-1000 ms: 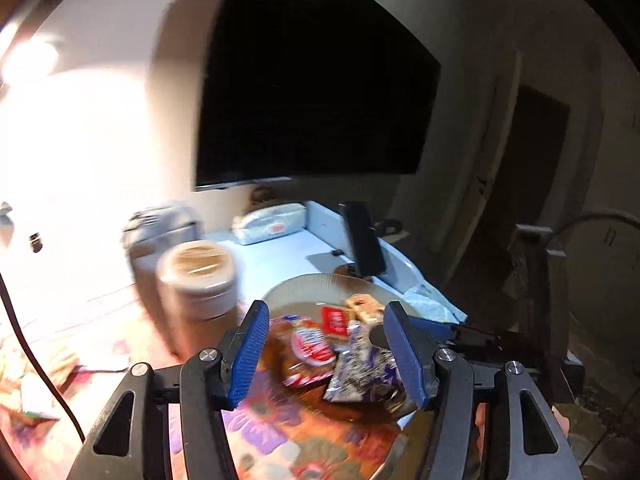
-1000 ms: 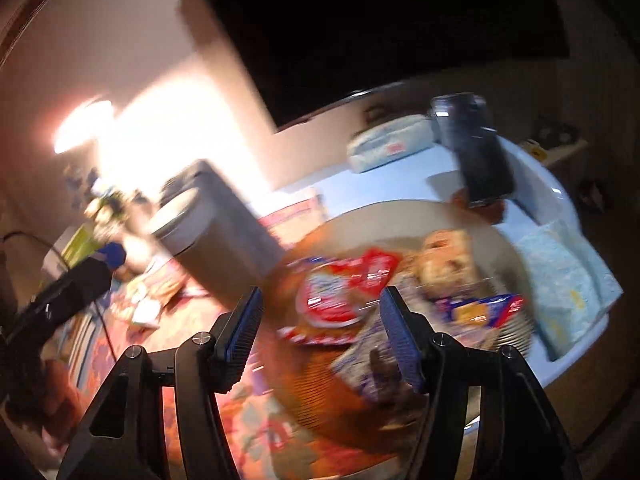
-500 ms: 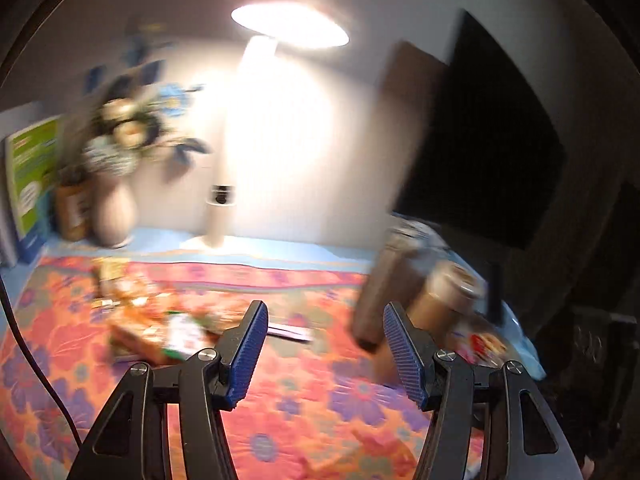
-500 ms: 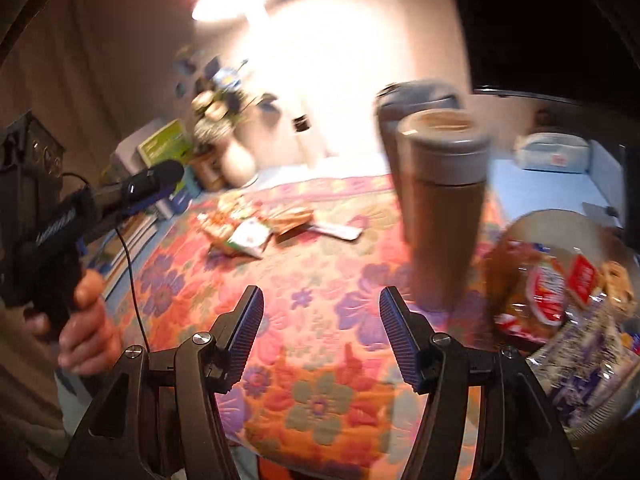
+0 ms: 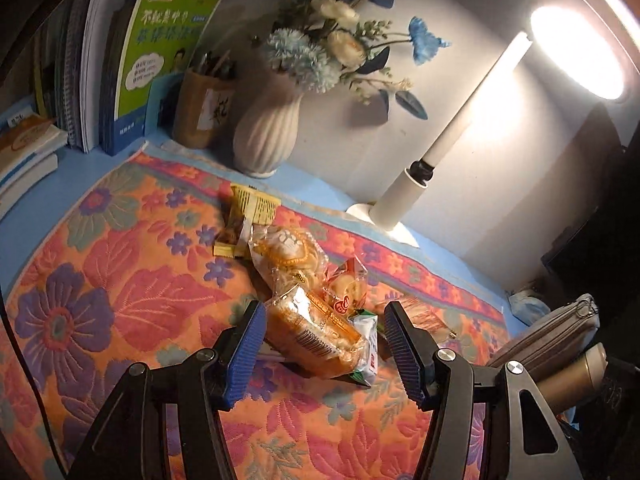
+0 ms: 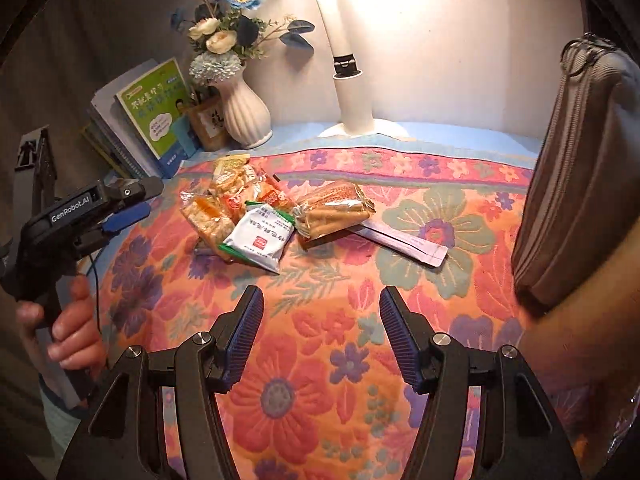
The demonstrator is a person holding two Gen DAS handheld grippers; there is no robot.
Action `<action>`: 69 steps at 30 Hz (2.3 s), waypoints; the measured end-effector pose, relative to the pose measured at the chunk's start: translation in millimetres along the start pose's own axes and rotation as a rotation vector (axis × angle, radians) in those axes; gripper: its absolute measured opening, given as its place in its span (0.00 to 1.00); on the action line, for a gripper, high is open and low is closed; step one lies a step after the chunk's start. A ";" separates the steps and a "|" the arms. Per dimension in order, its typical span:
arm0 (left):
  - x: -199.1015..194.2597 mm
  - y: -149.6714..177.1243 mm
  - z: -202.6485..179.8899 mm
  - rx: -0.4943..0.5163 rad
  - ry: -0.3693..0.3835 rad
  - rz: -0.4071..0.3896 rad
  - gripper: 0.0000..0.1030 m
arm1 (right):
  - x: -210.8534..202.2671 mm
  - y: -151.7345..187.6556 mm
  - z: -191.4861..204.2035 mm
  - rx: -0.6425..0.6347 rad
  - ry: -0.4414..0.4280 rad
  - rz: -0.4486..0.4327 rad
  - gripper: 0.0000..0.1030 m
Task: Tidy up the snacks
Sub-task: 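Move both tools back over the snacks on the quilt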
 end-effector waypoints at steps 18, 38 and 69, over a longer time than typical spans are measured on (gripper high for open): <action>29.1 13.8 31.2 0.072 -0.088 0.060 0.57 | 45.8 13.3 6.4 0.015 -0.044 0.075 0.59; 5.8 17.1 14.6 0.008 0.067 0.054 0.57 | 107.0 -22.1 52.3 0.273 -0.279 0.163 0.59; 27.4 43.5 47.4 0.062 -0.150 0.171 0.68 | 87.3 20.5 47.7 0.026 -0.107 0.053 0.51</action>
Point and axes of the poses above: each gripper's, at about its wrist camera, not at the fingertips, and x roughly the way its jaws point, z to its left, y to its underside, the point moved 10 cm from there along x, roughly the way its jaws point, and after that the axes turned 3 degrees about y, right-handed, at the moved point
